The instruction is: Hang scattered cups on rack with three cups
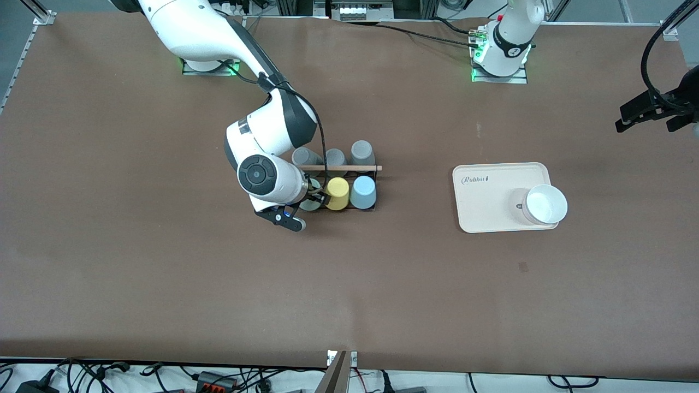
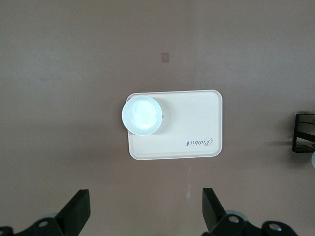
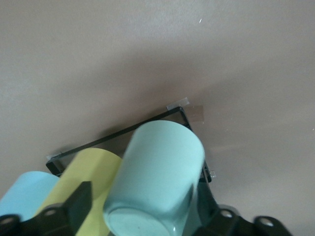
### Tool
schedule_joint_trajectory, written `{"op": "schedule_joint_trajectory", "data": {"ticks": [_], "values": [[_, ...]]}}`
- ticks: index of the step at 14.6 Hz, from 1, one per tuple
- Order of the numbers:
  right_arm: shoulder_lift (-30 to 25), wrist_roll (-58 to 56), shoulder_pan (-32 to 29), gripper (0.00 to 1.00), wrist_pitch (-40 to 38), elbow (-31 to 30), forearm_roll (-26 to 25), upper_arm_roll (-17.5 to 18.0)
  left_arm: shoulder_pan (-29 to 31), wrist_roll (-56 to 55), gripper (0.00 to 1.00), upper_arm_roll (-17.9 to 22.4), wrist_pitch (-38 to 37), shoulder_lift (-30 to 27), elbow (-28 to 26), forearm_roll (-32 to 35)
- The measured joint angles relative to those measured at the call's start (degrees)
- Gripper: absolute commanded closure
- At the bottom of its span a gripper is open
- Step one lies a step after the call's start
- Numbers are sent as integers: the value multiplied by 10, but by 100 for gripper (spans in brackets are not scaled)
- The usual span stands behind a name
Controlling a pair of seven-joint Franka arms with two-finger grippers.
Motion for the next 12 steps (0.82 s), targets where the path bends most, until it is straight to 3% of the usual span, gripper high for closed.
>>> {"op": "schedule_joint_trajectory", "data": {"ticks": [6, 10, 12], "values": [[-7, 0, -8, 0, -6, 31, 0, -9, 0, 0, 0, 0, 0, 0, 0, 0], [-43, -7, -37, 0, -23, 38, -3, -15, 0, 0, 0, 0, 0, 0, 0, 0], [-65, -67, -69, 0, -39, 38, -33, -15, 0, 0, 0, 0, 0, 0, 0, 0]]}}
